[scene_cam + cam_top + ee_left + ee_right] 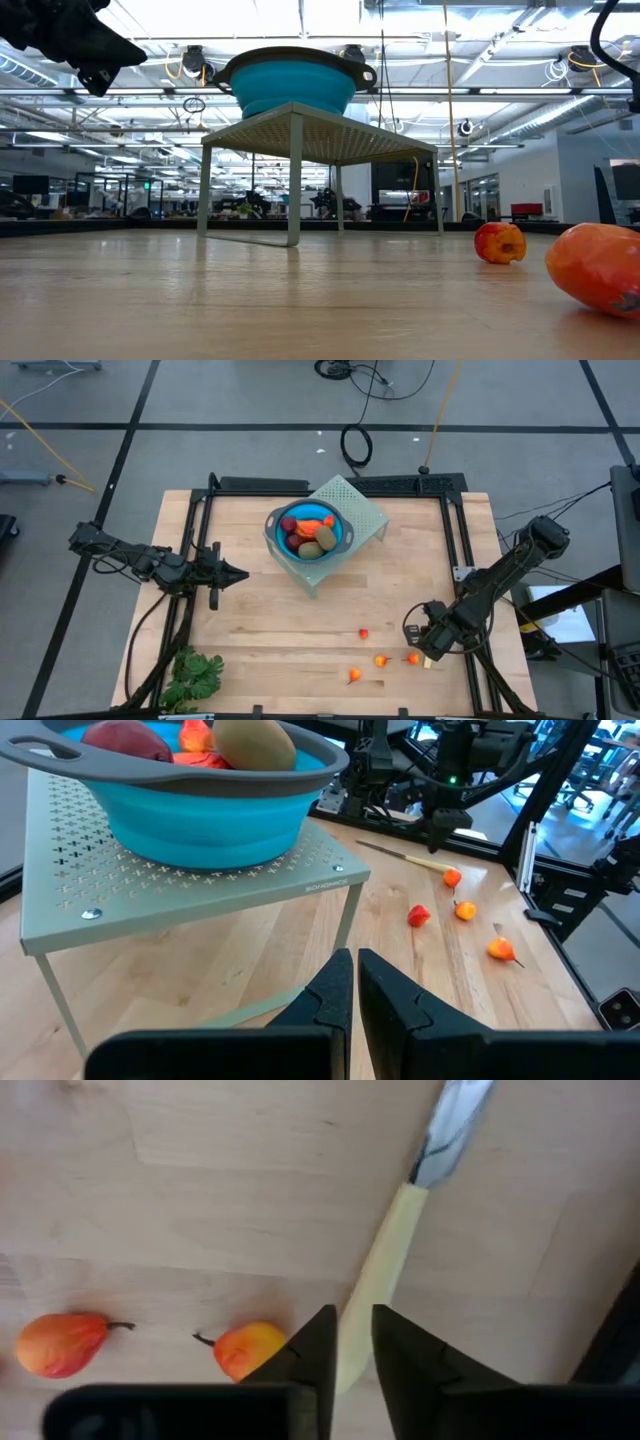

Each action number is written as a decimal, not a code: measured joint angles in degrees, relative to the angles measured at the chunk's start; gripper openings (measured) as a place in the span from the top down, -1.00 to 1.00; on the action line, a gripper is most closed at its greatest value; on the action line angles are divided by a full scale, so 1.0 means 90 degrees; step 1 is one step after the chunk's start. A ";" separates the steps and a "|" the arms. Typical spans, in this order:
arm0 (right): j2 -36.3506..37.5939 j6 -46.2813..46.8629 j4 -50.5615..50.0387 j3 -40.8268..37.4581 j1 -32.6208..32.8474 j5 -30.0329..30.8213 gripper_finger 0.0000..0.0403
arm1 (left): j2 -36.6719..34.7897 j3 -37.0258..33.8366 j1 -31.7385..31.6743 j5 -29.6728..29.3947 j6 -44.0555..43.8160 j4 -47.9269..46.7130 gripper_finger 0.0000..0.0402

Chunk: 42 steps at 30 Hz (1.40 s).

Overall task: Pick & Place Fruit
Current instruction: Put the knife on the shelf

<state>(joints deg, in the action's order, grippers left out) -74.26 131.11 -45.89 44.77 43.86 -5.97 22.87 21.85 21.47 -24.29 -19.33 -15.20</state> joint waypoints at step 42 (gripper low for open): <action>0.0019 0.0432 0.1443 -0.1268 -0.0090 -0.0373 0.47 | -0.0002 0.0000 0.0000 -0.0017 0.0012 0.0000 0.91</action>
<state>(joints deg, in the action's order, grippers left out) -74.08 134.99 -32.90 33.36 43.05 -9.32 22.85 21.85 21.47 -24.45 -19.22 -15.20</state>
